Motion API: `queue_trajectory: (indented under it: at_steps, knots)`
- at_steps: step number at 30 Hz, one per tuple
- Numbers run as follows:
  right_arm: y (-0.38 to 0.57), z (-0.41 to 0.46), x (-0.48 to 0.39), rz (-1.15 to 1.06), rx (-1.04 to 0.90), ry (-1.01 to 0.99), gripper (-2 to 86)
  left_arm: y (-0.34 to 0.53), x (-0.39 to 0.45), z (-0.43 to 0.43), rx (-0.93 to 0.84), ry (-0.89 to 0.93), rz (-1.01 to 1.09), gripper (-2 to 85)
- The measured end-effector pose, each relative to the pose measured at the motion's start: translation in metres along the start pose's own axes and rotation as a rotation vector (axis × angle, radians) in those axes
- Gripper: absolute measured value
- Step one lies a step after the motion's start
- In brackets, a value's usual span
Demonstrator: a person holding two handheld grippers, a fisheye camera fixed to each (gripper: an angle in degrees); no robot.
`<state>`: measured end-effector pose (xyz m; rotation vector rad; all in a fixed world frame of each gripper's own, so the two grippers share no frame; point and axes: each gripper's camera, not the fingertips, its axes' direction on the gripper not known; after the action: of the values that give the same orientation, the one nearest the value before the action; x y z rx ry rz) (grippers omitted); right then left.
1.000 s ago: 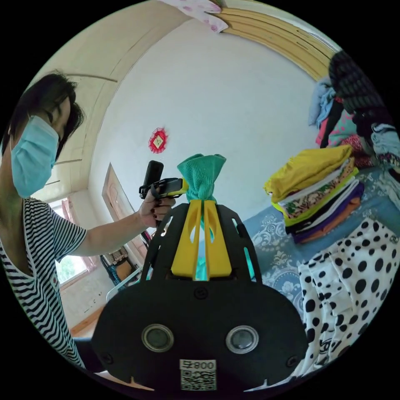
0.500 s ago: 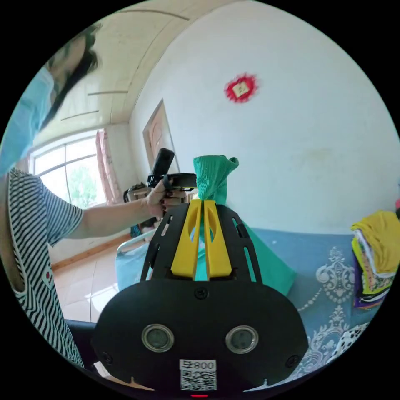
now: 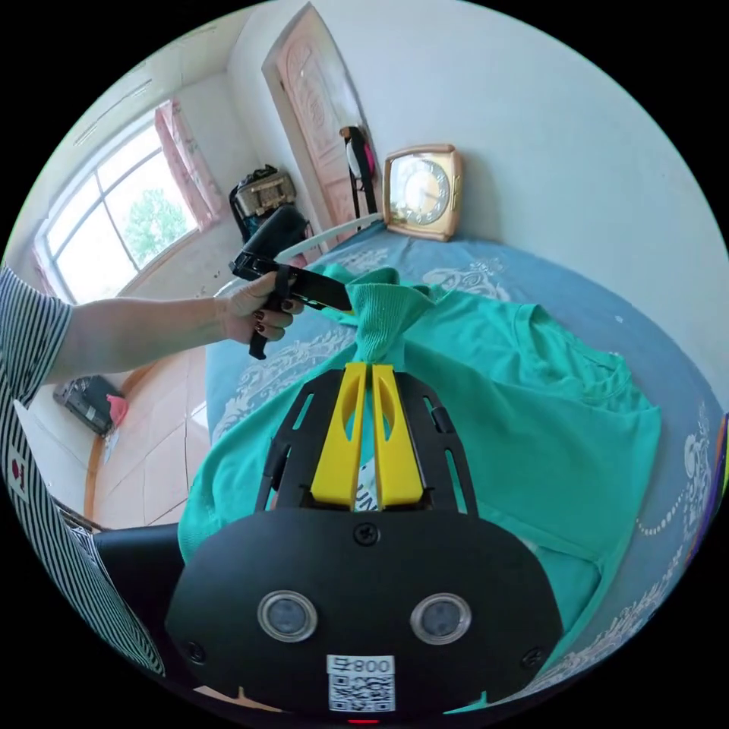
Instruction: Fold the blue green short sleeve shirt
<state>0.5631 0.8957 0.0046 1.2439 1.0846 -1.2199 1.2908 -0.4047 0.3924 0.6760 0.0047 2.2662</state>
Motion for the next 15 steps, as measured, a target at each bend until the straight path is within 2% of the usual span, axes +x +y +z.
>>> queue_trajectory:
  at_steps: [6, 15]
  knots:
    - [-0.065, 0.062, -0.021, -0.027, -0.162, -0.072, 2.3, 0.094, -0.058, -0.062, 0.111, -0.066, -0.143, 2.7]
    - [-0.139, 0.100, -0.060, -0.098, -0.323, -0.094, 5.7, 0.142, -0.035, -0.046, 0.110, -0.016, -0.031, 1.9]
